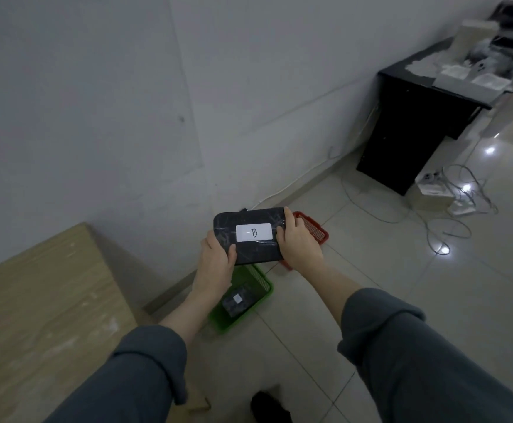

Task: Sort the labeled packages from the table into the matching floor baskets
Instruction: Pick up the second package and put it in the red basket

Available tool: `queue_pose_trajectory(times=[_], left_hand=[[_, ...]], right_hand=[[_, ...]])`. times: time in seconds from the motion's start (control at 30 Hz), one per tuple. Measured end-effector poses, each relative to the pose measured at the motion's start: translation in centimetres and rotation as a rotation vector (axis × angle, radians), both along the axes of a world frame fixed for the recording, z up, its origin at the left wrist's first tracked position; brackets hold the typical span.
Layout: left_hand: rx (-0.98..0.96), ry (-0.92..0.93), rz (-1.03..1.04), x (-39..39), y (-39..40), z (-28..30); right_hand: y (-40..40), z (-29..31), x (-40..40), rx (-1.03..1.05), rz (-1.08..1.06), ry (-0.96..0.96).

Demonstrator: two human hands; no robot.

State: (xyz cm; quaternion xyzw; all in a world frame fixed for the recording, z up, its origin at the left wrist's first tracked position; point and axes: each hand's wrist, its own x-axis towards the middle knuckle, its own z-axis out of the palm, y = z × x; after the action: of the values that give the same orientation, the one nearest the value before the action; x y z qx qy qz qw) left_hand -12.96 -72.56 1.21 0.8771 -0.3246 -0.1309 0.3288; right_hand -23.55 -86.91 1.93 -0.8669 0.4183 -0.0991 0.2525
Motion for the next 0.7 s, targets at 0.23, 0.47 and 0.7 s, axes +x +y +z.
queue_pose_trajectory(times=[0.23, 0.47, 0.7], left_hand=[[0.021, 0.057, 0.031, 0.4, -12.0, -2.4], [0.045, 0.055, 0.098, 0.5, -22.4, -2.8], [0.077, 0.105, 0.254, -0.4, -31.9, -6.6]], right_hand=[[-12.1, -2.9, 0.6, -0.030, 0.111, 0.163], [-22.9, -4.4, 1.9, -0.015, 0.086, 0.091], [-33.6, -8.5, 3.1, -0.016, 0.230, 0.176]])
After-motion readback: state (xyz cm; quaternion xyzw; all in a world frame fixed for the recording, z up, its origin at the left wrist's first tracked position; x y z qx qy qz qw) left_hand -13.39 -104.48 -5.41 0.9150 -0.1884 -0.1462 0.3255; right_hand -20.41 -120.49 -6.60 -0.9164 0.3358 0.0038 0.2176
